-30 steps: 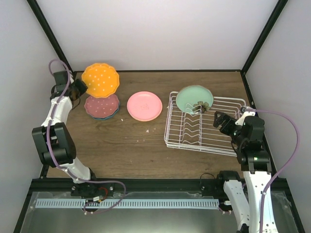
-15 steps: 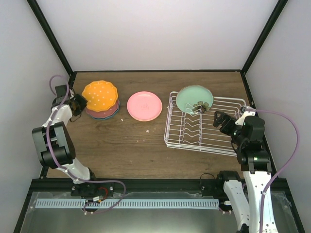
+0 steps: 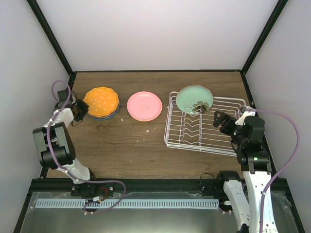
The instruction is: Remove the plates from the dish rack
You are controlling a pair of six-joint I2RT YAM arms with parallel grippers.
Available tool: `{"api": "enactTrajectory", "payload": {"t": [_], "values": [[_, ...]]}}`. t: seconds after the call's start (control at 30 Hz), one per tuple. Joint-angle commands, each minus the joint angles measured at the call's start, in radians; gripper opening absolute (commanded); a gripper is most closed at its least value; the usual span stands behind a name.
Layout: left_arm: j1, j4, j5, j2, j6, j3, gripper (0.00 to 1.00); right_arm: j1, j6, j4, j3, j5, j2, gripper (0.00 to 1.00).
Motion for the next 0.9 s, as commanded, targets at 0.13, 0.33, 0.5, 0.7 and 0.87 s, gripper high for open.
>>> {"api": "enactTrajectory", "payload": {"t": [0.13, 0.33, 0.5, 0.7, 0.87], "values": [[0.001, 0.105, 0.049, 0.008, -0.025, 0.063, 0.04, 0.009, 0.005, 0.011, 0.01, 0.003, -0.005, 1.0], [0.001, 0.097, 0.027, 0.022, -0.023, 0.061, 0.04, 0.009, 0.013, 0.004, 0.011, 0.008, -0.012, 1.0], [-0.001, 0.102, 0.029, 0.047, -0.03, 0.067, 0.04, 0.009, 0.017, 0.006, 0.009, 0.004, -0.01, 1.0], [-0.001, 0.066, 0.018, 0.059, -0.008, 0.082, 0.04, 0.01, 0.019, -0.005, 0.009, 0.008, -0.017, 1.0], [0.001, 0.042, -0.021, 0.053, 0.006, 0.075, 0.12, 0.009, 0.017, -0.007, 0.005, 0.011, -0.024, 1.0]]}}
